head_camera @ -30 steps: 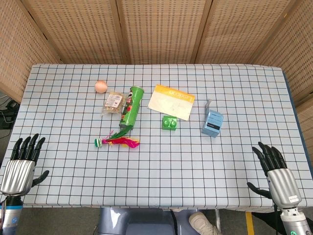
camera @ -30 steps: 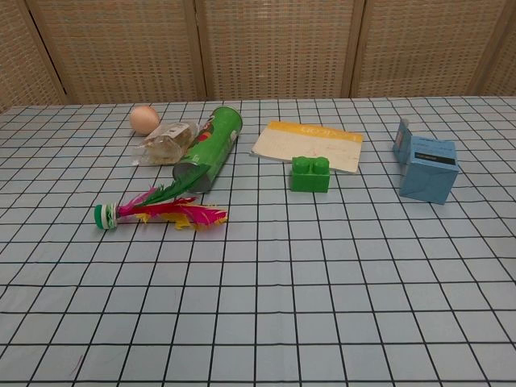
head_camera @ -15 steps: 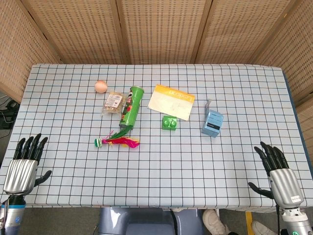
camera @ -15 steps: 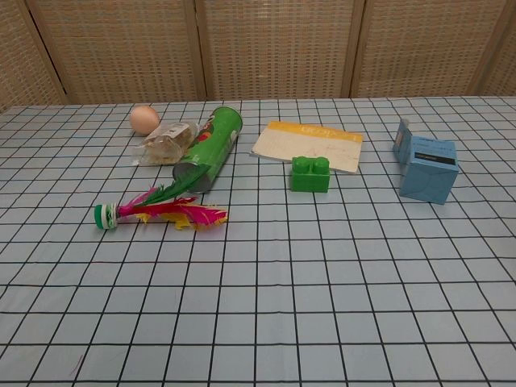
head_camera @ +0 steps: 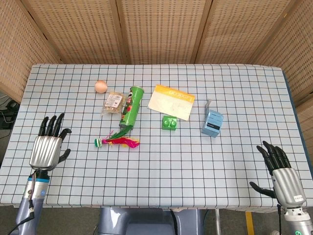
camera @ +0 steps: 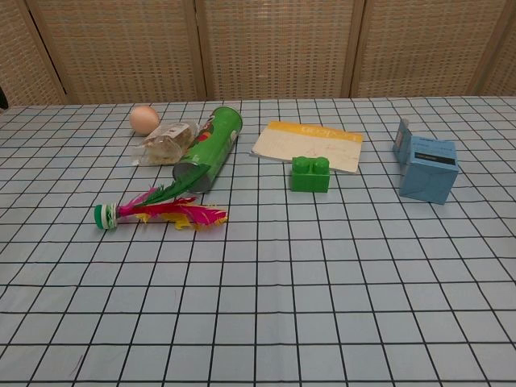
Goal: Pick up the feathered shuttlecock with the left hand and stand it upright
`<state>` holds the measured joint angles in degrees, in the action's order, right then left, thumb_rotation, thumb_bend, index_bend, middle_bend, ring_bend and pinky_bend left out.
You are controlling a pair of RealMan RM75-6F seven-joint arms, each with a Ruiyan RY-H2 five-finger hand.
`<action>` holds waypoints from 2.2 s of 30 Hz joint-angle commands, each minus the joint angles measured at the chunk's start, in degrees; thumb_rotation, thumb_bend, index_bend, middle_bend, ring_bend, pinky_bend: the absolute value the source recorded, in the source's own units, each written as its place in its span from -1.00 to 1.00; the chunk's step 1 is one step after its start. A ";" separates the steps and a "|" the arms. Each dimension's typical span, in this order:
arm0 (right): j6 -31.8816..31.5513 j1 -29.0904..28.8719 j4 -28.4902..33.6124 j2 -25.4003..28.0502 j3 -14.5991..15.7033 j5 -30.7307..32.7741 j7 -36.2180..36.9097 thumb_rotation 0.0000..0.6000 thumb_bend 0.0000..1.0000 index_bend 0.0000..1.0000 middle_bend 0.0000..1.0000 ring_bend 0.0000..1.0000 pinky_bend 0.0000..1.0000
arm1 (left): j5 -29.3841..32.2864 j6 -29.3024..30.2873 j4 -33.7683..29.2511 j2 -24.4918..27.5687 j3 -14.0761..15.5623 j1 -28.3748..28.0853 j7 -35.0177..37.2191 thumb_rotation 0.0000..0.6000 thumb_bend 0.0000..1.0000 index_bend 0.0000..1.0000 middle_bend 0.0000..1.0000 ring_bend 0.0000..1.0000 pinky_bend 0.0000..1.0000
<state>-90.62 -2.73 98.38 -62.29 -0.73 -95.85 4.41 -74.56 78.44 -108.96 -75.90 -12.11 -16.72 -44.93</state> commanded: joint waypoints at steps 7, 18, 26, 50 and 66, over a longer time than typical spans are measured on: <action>0.35 -0.15 -0.13 -0.19 0.22 -0.29 0.14 1.00 -0.87 -0.82 -1.00 -1.00 -0.80 | 8.09 -2.80 4.64 -11.31 -3.21 -8.62 -8.96 1.00 -0.50 -0.14 -1.00 -1.00 -1.00; 0.22 -0.19 -0.47 0.10 -0.01 0.13 1.93 1.00 -0.87 -0.82 -1.00 -1.00 -0.80 | 17.36 -3.43 10.56 -19.14 -4.18 -14.89 -16.36 1.00 -0.48 -0.10 -1.00 -1.00 -1.00; 0.01 -0.23 -0.80 0.05 -0.15 0.11 2.92 1.00 -0.87 -0.82 -1.00 -1.00 -0.80 | 20.01 -2.75 15.47 -24.12 -4.09 -18.46 -17.71 1.00 -0.48 -0.07 -1.00 -1.00 -1.00; 0.17 -0.64 -1.97 -0.02 -0.37 0.46 6.66 1.00 -0.87 -0.82 -1.00 -1.00 -0.82 | 24.36 -4.26 28.12 -34.86 -3.95 -25.76 -17.74 1.00 -0.26 0.04 -1.00 -1.00 -1.00; -0.13 -0.64 -2.11 0.06 -0.38 0.36 7.58 1.00 -0.87 -0.82 -1.00 -1.00 -0.84 | 25.96 -3.88 31.54 -37.21 -3.65 -27.33 -18.82 1.00 -0.26 0.03 -1.00 -1.00 -1.00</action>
<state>-90.75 -3.37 96.27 -62.23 -1.11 -95.50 12.01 -48.62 74.53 -77.48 -113.05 -15.79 -44.00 -63.70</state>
